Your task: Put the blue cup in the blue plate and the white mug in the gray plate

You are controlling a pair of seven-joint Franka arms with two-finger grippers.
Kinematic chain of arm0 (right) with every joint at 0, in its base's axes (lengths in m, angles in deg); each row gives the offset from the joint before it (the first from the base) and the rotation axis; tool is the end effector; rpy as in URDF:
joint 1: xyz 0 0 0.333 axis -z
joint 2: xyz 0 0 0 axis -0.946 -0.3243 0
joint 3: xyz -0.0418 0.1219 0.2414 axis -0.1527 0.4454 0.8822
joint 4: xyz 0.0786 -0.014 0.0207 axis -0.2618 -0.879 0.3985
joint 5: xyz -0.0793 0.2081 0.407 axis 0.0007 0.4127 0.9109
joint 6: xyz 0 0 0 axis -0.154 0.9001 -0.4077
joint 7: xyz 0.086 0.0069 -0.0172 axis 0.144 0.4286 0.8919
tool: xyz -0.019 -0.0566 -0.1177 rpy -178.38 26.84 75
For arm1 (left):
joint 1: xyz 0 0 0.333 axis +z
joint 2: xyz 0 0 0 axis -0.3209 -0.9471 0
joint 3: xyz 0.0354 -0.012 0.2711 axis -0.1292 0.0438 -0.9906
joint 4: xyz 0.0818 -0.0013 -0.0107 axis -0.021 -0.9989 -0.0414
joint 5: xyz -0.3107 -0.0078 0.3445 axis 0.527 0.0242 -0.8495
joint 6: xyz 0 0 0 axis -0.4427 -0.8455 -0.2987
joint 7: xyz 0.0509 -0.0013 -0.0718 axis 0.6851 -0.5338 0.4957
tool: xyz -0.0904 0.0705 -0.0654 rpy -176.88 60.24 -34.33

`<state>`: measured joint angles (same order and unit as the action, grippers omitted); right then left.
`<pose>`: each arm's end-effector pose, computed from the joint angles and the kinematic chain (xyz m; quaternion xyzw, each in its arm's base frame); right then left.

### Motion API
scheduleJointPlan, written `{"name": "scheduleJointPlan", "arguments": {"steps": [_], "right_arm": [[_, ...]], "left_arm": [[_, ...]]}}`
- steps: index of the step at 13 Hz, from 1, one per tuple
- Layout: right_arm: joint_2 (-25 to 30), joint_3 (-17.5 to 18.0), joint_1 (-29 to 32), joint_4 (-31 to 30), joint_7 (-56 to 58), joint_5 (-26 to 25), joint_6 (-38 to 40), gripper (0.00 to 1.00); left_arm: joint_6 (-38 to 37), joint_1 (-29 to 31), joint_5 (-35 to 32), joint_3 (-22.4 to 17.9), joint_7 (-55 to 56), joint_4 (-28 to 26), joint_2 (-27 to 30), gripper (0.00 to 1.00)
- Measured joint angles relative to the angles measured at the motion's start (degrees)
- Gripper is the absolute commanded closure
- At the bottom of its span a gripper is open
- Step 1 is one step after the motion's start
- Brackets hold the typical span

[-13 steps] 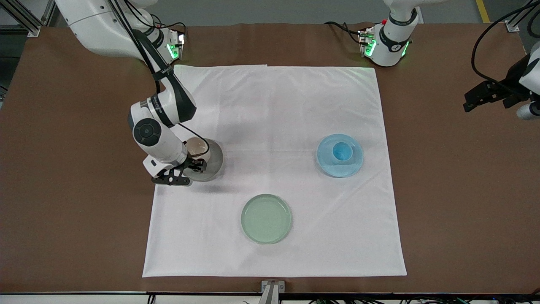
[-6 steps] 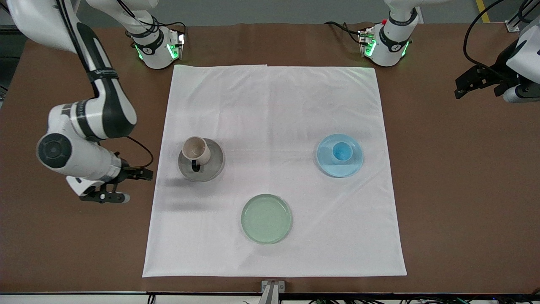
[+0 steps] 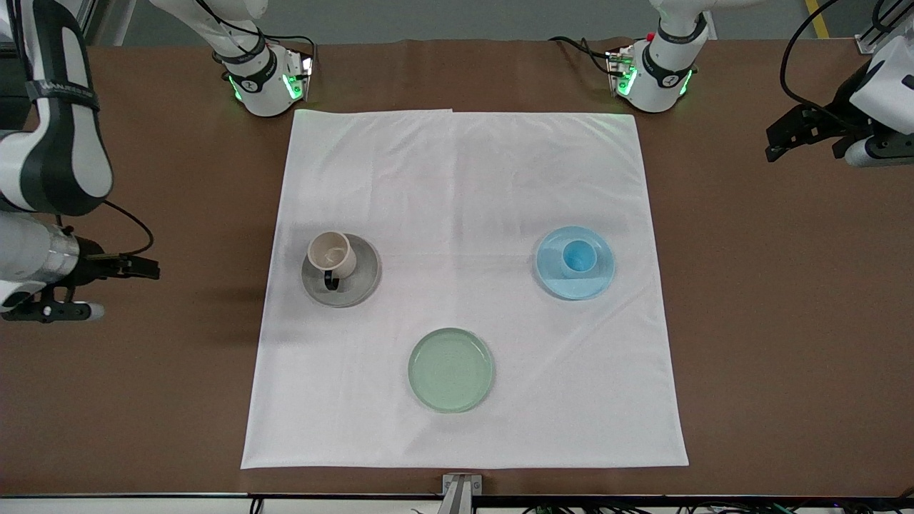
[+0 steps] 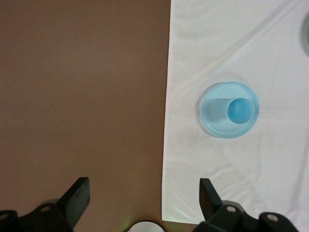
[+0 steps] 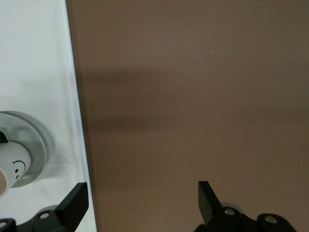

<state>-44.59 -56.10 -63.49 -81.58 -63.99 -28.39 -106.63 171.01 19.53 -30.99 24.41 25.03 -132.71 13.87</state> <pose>0.6791 -0.0801 0.3719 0.9964 -0.0120 -0.0802 0.0262 0.5855 -0.0611 0.5808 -0.9997 -0.0077 0.0183 0.0171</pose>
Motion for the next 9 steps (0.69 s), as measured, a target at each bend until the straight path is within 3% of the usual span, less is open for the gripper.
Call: {"name": "scheduleJointPlan", "arguments": {"steps": [4, 9], "right_arm": [[4.6, -9.2, -8.3, 2.7, 0.3, 1.0, 7.1, 0.0], [6.6, -9.9, -9.5, 5.5, 0.3, 1.1, 10.8, 0.0]], "left_arm": [[0.1, 0.0, 0.0, 1.6, 0.0, 0.0, 0.0, 0.0], [0.2, 0.0, 0.0, 1.6, 0.0, 0.0, 0.0, 0.0]]}}
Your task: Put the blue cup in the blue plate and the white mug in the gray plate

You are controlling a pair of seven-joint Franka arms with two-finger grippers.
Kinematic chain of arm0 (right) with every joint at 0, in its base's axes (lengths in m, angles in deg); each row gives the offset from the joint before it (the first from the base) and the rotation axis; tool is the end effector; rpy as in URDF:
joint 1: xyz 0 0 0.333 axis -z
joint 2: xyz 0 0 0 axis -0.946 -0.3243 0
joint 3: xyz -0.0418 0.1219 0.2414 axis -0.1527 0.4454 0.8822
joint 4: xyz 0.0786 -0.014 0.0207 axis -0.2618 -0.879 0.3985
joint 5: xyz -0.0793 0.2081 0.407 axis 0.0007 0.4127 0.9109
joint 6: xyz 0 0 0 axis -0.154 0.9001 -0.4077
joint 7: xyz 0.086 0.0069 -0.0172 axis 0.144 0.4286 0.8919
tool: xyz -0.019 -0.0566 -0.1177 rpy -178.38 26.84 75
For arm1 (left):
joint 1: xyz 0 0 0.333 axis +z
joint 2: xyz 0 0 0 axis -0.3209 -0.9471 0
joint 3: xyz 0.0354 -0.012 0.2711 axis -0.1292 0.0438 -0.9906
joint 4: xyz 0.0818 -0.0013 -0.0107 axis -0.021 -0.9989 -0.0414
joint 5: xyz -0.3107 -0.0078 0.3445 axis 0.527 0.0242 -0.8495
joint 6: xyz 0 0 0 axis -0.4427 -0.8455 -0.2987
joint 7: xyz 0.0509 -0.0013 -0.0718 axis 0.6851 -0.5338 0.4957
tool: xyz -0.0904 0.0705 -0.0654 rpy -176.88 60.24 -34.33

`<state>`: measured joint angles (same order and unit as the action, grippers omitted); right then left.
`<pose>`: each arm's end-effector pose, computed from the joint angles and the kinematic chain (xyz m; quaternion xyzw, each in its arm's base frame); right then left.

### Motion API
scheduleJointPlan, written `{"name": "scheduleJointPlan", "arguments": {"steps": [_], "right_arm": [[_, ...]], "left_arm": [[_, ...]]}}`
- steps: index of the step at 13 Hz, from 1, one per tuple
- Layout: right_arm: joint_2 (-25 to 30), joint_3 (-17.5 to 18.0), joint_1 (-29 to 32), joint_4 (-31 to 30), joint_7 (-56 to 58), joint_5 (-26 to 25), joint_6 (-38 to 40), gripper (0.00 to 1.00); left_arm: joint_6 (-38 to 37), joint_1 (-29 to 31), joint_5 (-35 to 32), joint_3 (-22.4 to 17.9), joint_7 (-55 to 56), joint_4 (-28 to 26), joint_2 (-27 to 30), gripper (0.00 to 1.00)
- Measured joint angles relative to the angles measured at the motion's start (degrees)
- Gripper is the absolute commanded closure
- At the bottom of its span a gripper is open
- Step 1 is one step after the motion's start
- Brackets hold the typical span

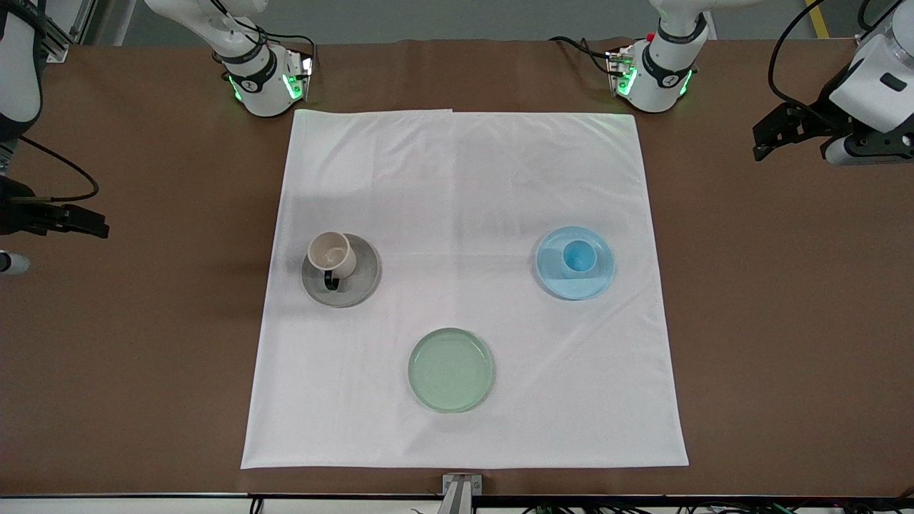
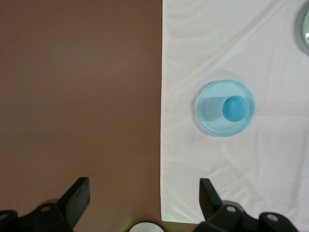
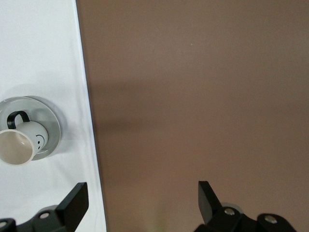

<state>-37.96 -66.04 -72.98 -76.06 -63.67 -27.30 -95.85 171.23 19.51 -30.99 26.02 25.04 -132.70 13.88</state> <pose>0.6555 -0.0752 0.4894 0.9968 -0.0204 -0.0684 0.0348 0.5841 -0.0784 0.5811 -0.9997 0.0064 0.0160 0.0185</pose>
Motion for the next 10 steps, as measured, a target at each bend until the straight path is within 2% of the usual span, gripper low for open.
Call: {"name": "scheduleJointPlan", "arguments": {"steps": [5, 10], "right_arm": [[0.0, -0.1, -0.1, 6.0, 0.0, 0.0, 4.1, 0.0], [-0.1, -0.1, -1.4, 6.5, -0.7, 0.6, 5.2, 0.0]], "left_arm": [[0.1, 0.1, 0.0, -0.1, 0.0, 0.0, 0.0, 0.0], [0.4, 0.1, 0.0, -0.2, 0.0, 0.0, 0.0, 0.0]]}}
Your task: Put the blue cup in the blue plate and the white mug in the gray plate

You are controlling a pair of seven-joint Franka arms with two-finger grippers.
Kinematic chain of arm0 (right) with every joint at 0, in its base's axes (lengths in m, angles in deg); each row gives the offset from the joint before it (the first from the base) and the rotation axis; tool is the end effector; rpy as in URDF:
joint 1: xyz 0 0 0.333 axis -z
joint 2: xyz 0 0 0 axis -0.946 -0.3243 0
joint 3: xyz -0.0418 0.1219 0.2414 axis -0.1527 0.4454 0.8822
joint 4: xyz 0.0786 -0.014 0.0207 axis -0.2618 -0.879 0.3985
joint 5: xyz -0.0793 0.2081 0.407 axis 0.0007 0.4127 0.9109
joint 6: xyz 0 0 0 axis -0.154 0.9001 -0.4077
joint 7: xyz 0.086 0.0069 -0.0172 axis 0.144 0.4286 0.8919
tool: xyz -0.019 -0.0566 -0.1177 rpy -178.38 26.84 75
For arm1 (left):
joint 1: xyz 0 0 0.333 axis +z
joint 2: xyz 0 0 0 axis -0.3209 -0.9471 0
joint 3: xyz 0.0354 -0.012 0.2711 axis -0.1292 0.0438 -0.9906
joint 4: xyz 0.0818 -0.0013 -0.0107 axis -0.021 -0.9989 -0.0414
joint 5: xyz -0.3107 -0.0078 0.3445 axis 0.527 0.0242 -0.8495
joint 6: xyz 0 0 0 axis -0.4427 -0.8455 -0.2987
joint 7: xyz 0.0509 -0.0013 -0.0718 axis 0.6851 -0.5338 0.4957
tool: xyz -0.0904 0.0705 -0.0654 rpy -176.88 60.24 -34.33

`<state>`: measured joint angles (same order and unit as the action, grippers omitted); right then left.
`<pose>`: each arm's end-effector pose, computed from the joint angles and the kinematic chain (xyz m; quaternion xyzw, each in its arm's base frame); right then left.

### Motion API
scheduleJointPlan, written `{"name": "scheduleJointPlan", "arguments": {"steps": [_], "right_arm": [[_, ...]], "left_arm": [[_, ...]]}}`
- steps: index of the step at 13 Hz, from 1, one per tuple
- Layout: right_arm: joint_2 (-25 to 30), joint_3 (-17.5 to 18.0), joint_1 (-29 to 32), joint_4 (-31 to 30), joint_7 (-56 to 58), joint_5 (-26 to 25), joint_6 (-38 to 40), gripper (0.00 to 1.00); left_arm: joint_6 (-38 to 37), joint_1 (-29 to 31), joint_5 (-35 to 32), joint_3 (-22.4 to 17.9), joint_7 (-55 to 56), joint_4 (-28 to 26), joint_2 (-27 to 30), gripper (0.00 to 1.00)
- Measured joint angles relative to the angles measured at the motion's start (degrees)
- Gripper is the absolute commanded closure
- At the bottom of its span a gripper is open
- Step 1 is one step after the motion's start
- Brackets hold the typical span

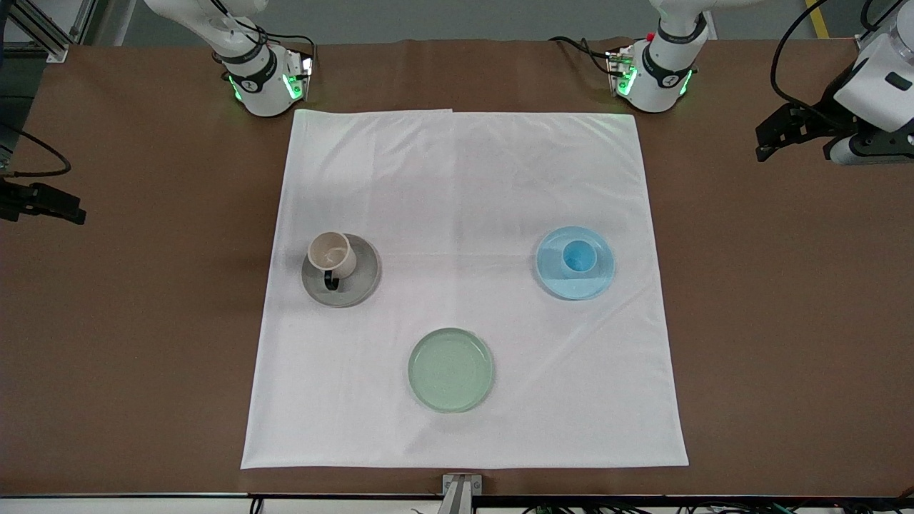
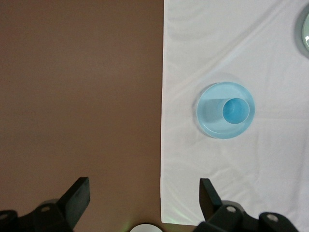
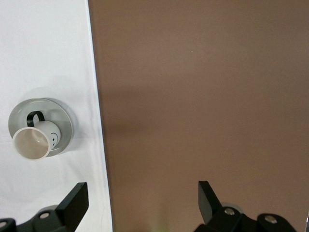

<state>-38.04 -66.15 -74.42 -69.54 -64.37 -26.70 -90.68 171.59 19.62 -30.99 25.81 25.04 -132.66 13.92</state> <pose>0.6530 -0.0571 0.5423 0.9978 -0.0173 -0.0564 0.0317 0.5852 -0.0752 0.5825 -0.9998 0.0036 0.0122 0.0179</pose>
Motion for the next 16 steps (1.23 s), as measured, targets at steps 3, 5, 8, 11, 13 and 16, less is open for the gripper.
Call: {"name": "scheduleJointPlan", "arguments": {"steps": [3, 5, 8, 11, 13, 16], "right_arm": [[0.0, -0.3, -0.5, 0.0, -0.4, 2.1, 1.5, 0.0], [0.1, -0.9, -0.3, 0.0, -0.4, 2.7, 2.1, 0.0], [1.8, 0.6, 1.5, -1.1, -0.4, 3.0, 2.2, 0.0], [5.2, 2.8, 3.8, -4.5, -0.4, 3.0, 1.4, 0.0], [7.4, 3.6, 4.1, -6.2, -0.4, 3.0, 1.2, 0.0], [9.9, 4.0, 4.1, -6.9, -0.4, 3.0, 1.6, 0.0]], "left_arm": [[0.0, 0.0, 0.0, 0.0, 0.0, 0.0, 0.0, 0.0], [0.0, 0.0, 0.0, 0.0, 0.0, 0.0, 0.0, 0.0], [0.1, 0.0, 0.0, -0.1, 0.0, 0.1, 0.0, 0.0], [0.2, 0.2, 0.0, -0.2, 0.0, 0.3, 0.0, 0.0], [0.2, 0.2, 0.0, -0.3, 0.0, 0.5, 0.0, 0.0], [0.2, 0.2, 0.0, -0.3, 0.0, 1.0, 0.0, 0.0]]}}
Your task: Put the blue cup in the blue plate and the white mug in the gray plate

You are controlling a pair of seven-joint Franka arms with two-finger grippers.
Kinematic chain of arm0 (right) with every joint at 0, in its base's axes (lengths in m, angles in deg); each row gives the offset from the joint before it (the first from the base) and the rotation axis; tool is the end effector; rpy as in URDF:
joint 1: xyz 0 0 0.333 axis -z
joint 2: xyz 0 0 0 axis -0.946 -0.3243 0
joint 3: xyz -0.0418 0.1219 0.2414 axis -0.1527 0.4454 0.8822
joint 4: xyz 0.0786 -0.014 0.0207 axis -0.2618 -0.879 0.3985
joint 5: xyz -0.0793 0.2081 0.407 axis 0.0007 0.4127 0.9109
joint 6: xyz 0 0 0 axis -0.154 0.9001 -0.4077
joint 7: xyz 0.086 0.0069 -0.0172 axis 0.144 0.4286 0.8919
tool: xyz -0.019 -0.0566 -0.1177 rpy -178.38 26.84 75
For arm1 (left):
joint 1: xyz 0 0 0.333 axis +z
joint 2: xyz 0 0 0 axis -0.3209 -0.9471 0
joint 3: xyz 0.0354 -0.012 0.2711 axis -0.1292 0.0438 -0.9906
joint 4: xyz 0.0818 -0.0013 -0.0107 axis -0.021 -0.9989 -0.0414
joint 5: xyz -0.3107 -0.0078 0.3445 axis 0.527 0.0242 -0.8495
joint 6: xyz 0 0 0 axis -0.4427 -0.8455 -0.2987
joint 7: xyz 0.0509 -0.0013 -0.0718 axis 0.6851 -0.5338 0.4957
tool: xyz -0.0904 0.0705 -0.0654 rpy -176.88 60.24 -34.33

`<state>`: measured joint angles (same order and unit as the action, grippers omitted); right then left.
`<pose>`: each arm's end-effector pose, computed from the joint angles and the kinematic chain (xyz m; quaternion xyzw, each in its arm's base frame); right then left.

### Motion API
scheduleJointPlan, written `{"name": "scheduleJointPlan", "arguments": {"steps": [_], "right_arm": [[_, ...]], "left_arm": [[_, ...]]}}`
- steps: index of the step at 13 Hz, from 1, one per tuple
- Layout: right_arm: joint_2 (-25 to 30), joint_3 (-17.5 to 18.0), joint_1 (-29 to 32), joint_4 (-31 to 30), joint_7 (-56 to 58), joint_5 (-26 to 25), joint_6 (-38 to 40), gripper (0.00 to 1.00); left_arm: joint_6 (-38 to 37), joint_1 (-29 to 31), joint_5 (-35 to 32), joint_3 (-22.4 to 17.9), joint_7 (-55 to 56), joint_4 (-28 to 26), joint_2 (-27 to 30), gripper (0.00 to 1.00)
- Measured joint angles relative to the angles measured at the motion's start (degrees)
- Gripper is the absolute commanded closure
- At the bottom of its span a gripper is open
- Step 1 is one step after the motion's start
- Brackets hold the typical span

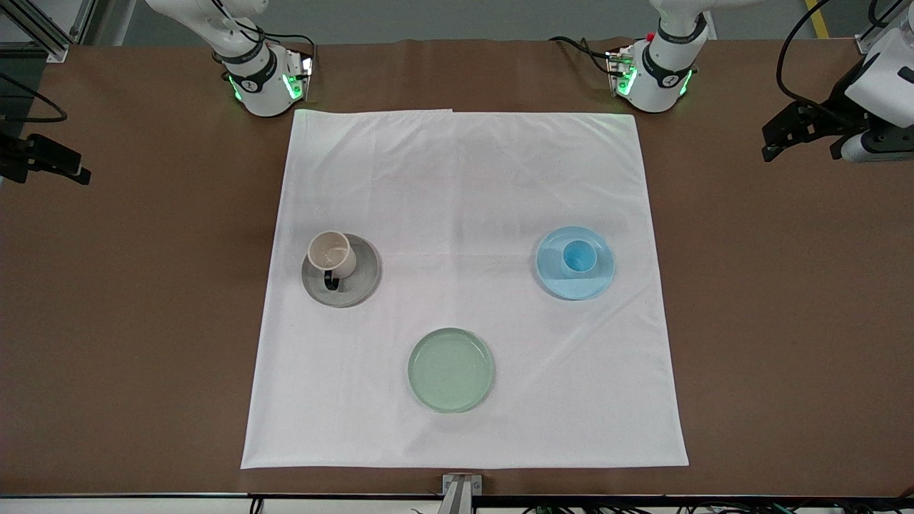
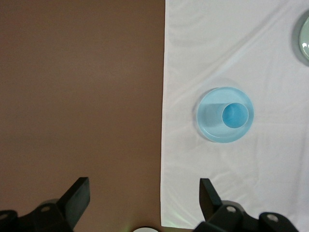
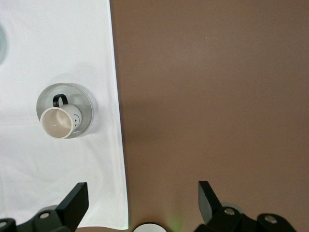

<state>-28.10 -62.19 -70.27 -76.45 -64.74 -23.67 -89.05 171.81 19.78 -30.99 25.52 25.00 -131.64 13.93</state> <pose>0.6053 -0.0541 0.5849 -0.9989 0.0203 0.0424 0.0062 0.5867 -0.0708 0.5925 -0.9999 0.0001 0.0014 0.0163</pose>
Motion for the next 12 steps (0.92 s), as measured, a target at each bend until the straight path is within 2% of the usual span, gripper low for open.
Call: {"name": "scheduleJointPlan", "arguments": {"steps": [7, 12], "right_arm": [[3.7, 0.1, 0.0, -0.3, 0.0, 0.0, 1.7, 0.0], [4.2, 0.5, 0.0, -0.6, 0.0, 0.2, 1.6, 0.0]], "left_arm": [[-1.1, 0.0, 1.4, 0.0, 2.0, 0.2, 0.0, 0.0], [-1.2, -0.1, 1.4, 0.3, 2.0, 0.2, 0.0, 0.0]]}}
